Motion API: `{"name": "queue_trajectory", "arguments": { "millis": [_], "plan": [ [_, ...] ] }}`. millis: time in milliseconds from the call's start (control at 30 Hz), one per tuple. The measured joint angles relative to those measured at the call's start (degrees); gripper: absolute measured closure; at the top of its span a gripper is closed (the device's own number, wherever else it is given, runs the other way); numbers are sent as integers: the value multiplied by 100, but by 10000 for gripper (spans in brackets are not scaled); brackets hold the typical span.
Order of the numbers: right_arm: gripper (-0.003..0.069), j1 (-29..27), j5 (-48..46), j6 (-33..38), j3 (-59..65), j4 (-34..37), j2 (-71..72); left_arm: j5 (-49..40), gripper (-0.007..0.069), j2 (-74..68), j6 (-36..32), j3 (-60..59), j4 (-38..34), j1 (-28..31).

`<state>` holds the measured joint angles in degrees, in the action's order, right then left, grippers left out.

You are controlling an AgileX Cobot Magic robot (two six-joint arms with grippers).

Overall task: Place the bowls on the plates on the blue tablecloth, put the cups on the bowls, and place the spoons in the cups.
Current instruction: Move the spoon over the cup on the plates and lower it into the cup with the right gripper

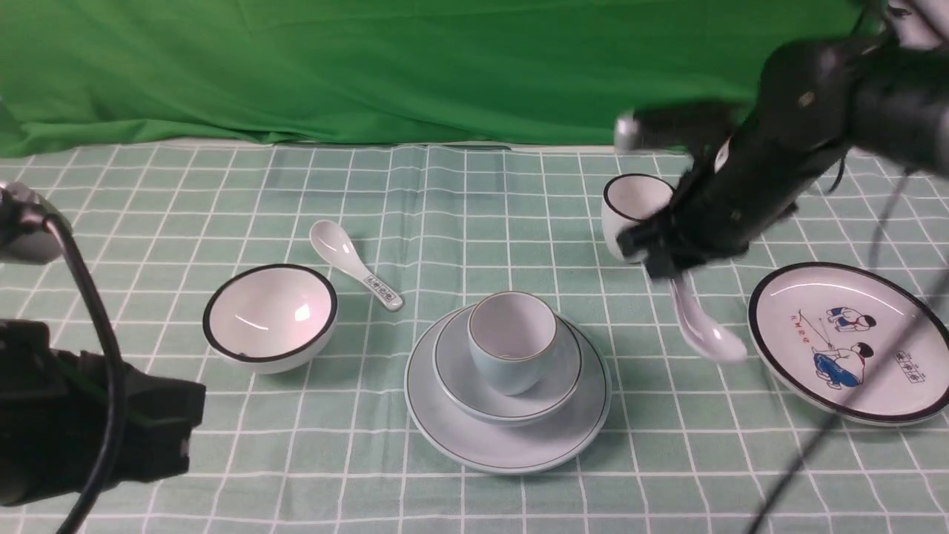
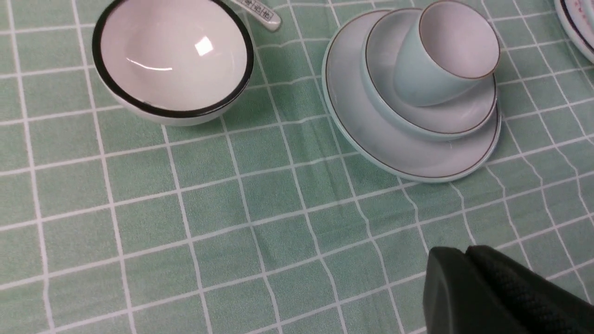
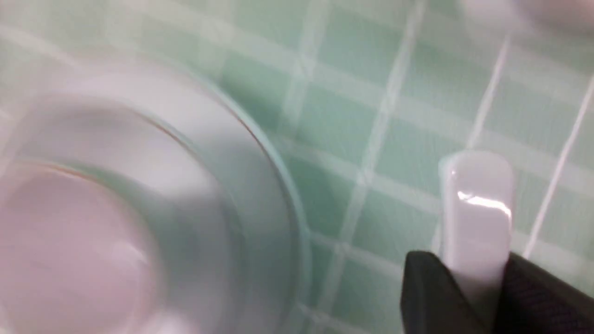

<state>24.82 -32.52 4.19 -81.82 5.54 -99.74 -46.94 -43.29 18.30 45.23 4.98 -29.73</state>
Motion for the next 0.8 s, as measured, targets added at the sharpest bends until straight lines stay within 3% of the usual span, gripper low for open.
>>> {"name": "queue_trajectory", "arguments": {
  "millis": [67,267,400,500,800],
  "plan": [
    [489,163,591,0,222,41,308,58,616,0,38,0,48,0],
    [489,1212,4487,0,1808,134,1090,399,616,0,137,0,279,0],
    [489,1481,5858,0,2311,134,830,406,616,-9,146,0,421,0],
    [489,1523,6299,0,2432,138,526,418,616,-12,151,0,449,0],
    [489,1535,6301,-67,2439,138,45,423,616,-19,151,0,597,0]
  ]
}}
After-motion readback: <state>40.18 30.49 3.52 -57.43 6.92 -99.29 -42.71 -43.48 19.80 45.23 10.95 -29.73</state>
